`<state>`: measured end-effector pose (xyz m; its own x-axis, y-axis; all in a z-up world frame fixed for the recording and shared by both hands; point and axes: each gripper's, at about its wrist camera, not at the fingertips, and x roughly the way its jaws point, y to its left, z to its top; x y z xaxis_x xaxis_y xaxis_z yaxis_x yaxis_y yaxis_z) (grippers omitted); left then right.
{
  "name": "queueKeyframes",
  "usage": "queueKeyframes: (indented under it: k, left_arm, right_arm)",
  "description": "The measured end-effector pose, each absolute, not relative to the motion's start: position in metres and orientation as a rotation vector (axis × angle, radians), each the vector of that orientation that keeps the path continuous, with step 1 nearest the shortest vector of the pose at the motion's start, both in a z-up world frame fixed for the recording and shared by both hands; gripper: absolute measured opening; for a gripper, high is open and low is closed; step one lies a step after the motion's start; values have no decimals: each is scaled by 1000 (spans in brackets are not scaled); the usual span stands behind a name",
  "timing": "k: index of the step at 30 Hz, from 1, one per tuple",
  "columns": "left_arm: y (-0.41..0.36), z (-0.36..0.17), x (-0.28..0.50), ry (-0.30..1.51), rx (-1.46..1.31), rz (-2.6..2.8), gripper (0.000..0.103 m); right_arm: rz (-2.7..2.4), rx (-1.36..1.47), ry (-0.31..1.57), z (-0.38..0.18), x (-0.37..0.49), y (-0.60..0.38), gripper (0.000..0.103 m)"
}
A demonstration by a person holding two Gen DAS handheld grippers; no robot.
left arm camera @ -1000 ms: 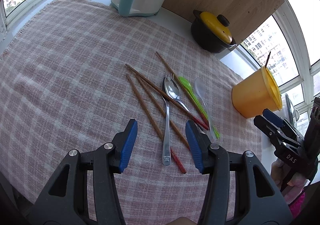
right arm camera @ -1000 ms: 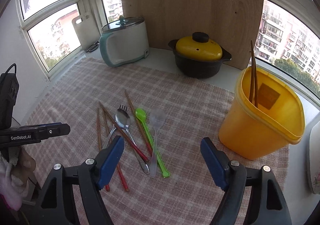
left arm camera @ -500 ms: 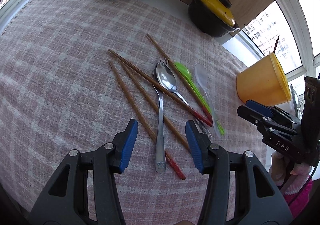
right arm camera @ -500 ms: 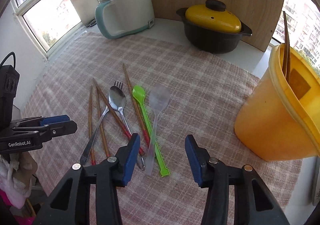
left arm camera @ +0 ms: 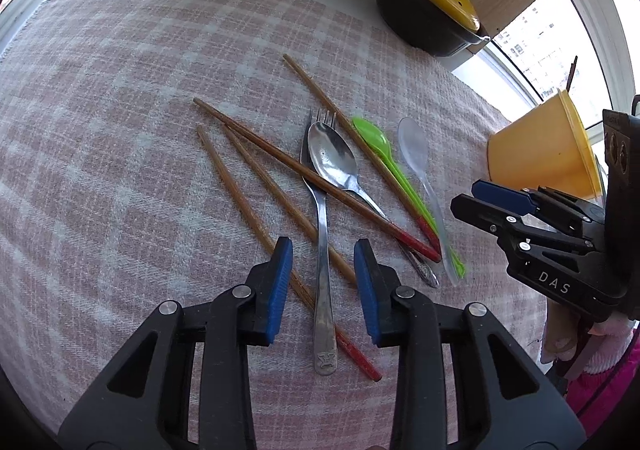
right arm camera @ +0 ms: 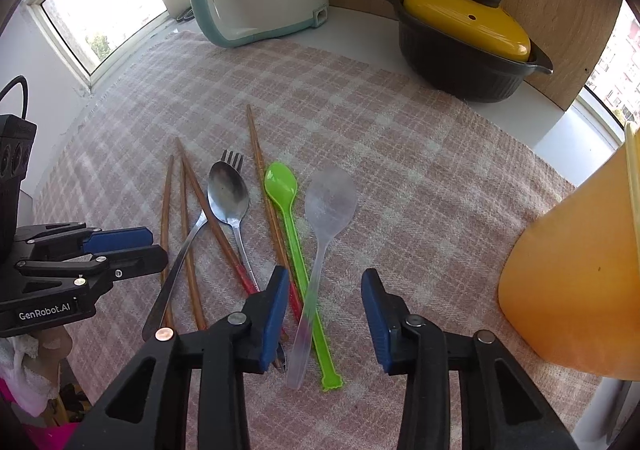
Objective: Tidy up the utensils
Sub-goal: 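Close the right gripper on the clear plastic spoon while the left gripper grasps a chopstick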
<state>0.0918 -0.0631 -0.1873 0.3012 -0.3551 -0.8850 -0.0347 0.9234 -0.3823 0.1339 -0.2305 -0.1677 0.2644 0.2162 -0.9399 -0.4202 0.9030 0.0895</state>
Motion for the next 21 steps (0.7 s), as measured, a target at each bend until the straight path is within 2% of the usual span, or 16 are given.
queueKeyframes:
  k: [4,8,21]
  left_arm:
    - [-58,-190,96,1256,-379,-196,31]
    - [-48,-196,100,1266,-401,-161,23]
    - [-27,-212,108,1302,-434,-70,22]
  right_arm:
    - [439,-194,1251,-175,138,-228,36]
    - [430,-209,1262,-179,143,-227,35]
    - [428,-214,1289,-188,156,-220,32]
